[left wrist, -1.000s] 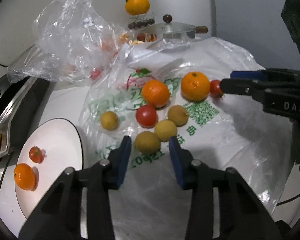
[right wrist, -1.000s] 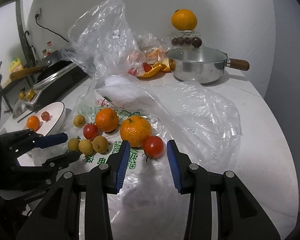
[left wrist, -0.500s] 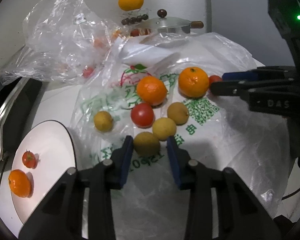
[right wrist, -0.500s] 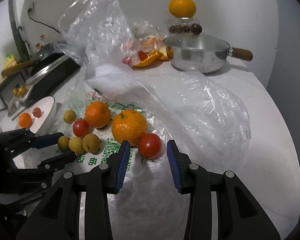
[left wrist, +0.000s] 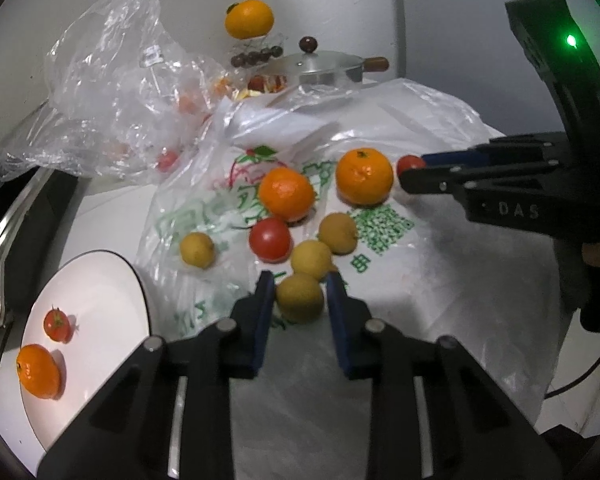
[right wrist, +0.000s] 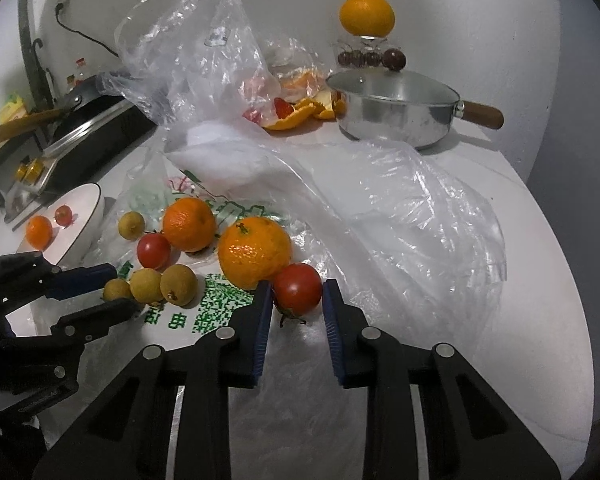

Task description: Organize fruits

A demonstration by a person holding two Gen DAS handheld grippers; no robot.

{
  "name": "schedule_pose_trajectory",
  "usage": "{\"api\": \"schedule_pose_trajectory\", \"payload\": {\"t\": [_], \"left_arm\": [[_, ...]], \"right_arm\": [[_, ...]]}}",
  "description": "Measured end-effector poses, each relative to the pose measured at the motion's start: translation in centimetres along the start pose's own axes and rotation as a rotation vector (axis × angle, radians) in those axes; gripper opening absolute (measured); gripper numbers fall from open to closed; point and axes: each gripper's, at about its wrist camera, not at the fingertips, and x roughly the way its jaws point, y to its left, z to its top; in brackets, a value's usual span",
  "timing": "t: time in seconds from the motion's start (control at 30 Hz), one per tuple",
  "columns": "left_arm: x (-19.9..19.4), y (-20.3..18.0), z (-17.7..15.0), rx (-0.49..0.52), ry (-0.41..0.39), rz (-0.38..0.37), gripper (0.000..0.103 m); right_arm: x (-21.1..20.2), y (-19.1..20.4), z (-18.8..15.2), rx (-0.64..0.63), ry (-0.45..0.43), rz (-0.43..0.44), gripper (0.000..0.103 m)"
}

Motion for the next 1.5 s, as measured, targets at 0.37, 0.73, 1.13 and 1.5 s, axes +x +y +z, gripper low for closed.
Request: {"api": "schedule_pose_trajectory", "payload": {"t": [0.37, 0.73, 1.13, 1.5], "left_arm": [[0.2, -0.5, -0.1, 0.019, 0.026, -0.015, 0.028], [1.5, -0.1, 0.2, -0.007, 0.071, -0.033, 0.028], [-1.1, -0.3, 0.0, -0.012, 0.012, -0.044, 0.028], [-4.1, 1.6, -0.4, -0.074, -0.045, -0.036, 0.028]], "right_arm": [[-1.7, 1.8, -0.2, -0.047, -0.027, 0.039, 0.028], [-2.2, 1.4, -0.2, -0.042, -0.039, 0.033, 0.028], [-3.5, 2.1, -0.2, -0.058, -0.061, 0.033, 0.027], [-4.9, 4.2, 0.0, -0.093, -0.082, 0.035, 0.028]]}}
